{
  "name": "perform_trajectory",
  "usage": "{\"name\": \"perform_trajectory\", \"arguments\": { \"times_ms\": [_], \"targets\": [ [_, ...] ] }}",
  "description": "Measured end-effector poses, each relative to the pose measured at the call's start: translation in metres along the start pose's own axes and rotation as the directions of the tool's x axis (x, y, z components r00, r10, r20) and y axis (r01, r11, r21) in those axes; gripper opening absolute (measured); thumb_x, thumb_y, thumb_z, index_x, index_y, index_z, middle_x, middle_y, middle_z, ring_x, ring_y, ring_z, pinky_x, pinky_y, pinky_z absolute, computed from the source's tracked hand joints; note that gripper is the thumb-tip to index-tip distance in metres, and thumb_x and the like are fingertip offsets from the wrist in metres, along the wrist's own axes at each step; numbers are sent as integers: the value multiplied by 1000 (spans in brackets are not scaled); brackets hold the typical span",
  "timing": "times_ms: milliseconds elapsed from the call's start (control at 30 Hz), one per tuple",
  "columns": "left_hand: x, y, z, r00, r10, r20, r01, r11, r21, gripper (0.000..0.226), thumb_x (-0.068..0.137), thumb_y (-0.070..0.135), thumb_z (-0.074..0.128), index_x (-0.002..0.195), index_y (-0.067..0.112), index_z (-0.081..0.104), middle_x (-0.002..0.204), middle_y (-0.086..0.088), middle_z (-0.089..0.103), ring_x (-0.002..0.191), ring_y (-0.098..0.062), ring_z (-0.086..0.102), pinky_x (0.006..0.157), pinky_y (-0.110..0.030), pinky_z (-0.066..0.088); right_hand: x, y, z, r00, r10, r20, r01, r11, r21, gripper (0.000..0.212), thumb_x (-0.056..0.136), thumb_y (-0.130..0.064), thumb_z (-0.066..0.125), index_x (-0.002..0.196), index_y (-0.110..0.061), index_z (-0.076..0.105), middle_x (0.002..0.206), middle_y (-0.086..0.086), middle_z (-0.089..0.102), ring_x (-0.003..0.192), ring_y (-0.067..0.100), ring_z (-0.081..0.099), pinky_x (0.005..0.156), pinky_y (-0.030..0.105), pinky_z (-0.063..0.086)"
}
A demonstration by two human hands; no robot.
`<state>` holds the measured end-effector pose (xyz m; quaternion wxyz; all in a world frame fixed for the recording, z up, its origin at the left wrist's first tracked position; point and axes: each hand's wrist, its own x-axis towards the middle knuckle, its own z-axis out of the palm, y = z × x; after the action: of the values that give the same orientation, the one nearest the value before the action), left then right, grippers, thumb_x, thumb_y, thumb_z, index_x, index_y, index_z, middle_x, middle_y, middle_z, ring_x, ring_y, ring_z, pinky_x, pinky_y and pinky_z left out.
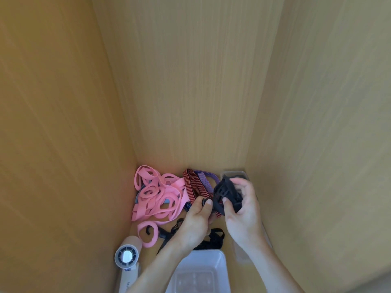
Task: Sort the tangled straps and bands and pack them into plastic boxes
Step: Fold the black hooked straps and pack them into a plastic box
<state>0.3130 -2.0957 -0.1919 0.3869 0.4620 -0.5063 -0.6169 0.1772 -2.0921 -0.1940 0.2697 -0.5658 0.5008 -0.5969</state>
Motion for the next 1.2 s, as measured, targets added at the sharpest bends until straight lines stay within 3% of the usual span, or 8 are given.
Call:
{"name": "perform_trajectory", "arguments": {
  "times_ms": [200,367,534,667,800,934,1067,1200],
  "targets": [
    [4,-2,-6,996,-79,41,85,983,-163,20,109,29,38,99,14,45,65,3,39,52,-10,27,47,-21,25,-7,-2,-2,970,-203,130,224,959,-174,36,89,-6,57,123,-18,59,114,-7,59,108,19,62,88,36,53],
    [7,-3,1,992,-101,-74,58,897,-439,29,110,27,36,103,10,58,61,3,38,50,-9,28,46,-21,26,-22,-1,5,940,-253,230,321,884,-339,45,103,-27,38,144,-15,53,129,-9,45,120,11,53,99,22,45],
    [9,0,3,990,-68,-120,-2,864,-503,33,110,27,35,118,3,56,62,4,35,51,-9,26,43,-20,24,-27,2,10,977,-192,96,210,950,-230,44,100,-7,48,142,-19,55,119,-8,48,104,9,58,86,11,45],
    [8,5,3,995,-65,-72,16,845,-535,39,110,29,37,124,-1,57,60,6,36,49,-7,25,40,-18,25,-26,-2,9,988,149,25,-151,985,85,38,92,0,67,118,-25,53,106,-9,64,95,13,68,78,20,54],
    [7,14,-5,997,-43,72,76,816,-573,29,108,27,39,112,5,56,62,3,37,51,-8,23,45,-22,19,-10,-6,-14,822,417,388,-544,777,316,22,90,-19,73,111,-14,71,98,8,76,76,16,70,66,23,55],
    [3,18,-11,962,-14,271,164,825,-540,25,104,25,40,103,6,55,64,0,29,50,-9,21,47,-23,18,9,-9,-42,666,317,676,-520,846,116,34,87,-36,73,114,-16,75,94,12,74,79,23,67,74,31,54],
    [0,23,-17,894,-10,449,226,874,-431,18,97,26,50,93,8,54,63,1,25,49,-8,18,44,-20,17,18,-6,-60,534,335,776,-497,867,-33,61,83,-44,79,123,1,66,74,24,59,65,24,55,71,32,48],
    [-1,27,-29,776,-154,612,310,938,-157,20,95,26,51,78,16,45,61,3,17,49,-7,15,43,-18,12,17,-8,-64,350,399,847,-486,850,-200,45,81,-9,79,121,3,63,71,19,63,51,19,61,62,37,58]
  ]
}}
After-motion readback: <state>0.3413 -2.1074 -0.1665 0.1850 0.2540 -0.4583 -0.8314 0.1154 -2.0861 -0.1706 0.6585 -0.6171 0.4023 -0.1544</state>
